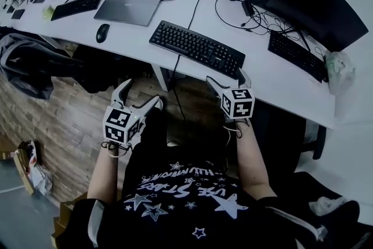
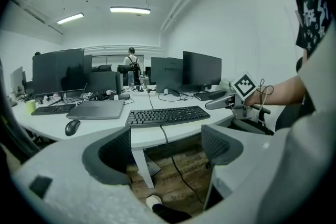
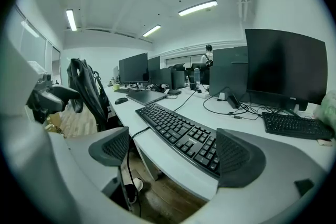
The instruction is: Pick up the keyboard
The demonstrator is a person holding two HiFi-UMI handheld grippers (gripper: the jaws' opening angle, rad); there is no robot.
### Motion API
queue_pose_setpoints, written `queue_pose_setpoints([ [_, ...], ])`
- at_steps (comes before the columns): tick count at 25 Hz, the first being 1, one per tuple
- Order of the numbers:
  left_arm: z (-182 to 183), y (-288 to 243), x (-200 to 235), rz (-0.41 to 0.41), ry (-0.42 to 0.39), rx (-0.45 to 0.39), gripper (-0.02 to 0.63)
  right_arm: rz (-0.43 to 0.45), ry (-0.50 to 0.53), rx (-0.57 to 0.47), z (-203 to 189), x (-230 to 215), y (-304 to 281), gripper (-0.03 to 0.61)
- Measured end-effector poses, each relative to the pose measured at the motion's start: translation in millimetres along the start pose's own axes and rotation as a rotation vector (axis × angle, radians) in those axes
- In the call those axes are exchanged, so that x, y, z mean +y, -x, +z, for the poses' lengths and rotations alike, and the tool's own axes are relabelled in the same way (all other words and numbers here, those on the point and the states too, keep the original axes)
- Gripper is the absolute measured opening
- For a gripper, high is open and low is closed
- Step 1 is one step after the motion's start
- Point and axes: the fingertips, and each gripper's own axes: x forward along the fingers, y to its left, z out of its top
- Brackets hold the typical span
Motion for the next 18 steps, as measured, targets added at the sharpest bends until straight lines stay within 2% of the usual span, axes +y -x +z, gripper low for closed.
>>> queue_pose_setpoints([
  [5, 18, -40, 19, -0.074, -0.068, 0.003, 0.413, -0.02, 0.044, 0.023, 14, -10, -22, 0.507],
  [8, 27, -67, 35, -0.118, -0.114, 0.008, 0.413, -0.013, 0.085, 0.072, 17, -12, -39, 0.521],
  [13, 39, -111, 60, -0.19, -0.143, 0.009, 0.413, 0.08, 0.179, 0.257, 2, -10, -73, 0.532],
  [18, 54, -145, 89, -0.24, -0.162, 0.006, 0.413, 0.126, 0.255, 0.378, 2, -22, -111, 0.531],
])
